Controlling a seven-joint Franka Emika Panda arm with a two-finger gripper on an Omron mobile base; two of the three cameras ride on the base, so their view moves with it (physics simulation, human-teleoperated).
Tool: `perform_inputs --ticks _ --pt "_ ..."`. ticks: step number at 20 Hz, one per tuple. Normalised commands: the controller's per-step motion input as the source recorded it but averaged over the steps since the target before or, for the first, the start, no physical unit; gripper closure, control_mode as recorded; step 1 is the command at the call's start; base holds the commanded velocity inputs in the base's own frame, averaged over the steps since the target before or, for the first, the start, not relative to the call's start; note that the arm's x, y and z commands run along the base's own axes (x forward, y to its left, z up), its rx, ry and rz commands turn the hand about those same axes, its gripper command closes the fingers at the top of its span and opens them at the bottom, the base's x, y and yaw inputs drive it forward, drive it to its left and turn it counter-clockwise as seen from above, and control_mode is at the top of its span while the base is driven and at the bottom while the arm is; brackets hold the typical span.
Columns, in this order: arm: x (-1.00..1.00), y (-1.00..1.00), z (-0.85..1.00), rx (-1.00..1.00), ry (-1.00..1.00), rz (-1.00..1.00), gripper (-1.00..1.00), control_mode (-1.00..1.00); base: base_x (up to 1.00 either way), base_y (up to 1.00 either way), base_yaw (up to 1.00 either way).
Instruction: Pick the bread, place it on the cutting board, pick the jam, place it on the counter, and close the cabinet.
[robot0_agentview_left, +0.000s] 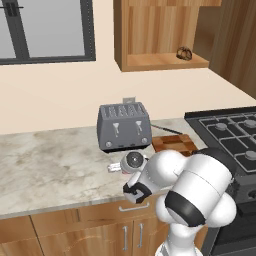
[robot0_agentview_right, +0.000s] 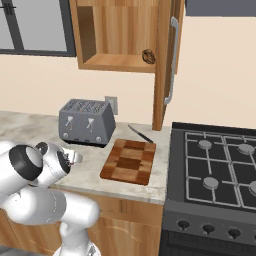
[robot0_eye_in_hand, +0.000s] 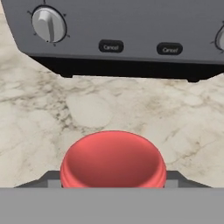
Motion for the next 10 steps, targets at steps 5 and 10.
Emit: perform_inputs --ticks 5,10 --pt "0.0 0.0 -0.18 0.0 0.0 0.0 1.0 -1.0 0.0 0.0 0.0" --pt "0.0 0.0 -0.18 0.0 0.0 0.0 1.0 -1.0 0.0 0.0 0.0"
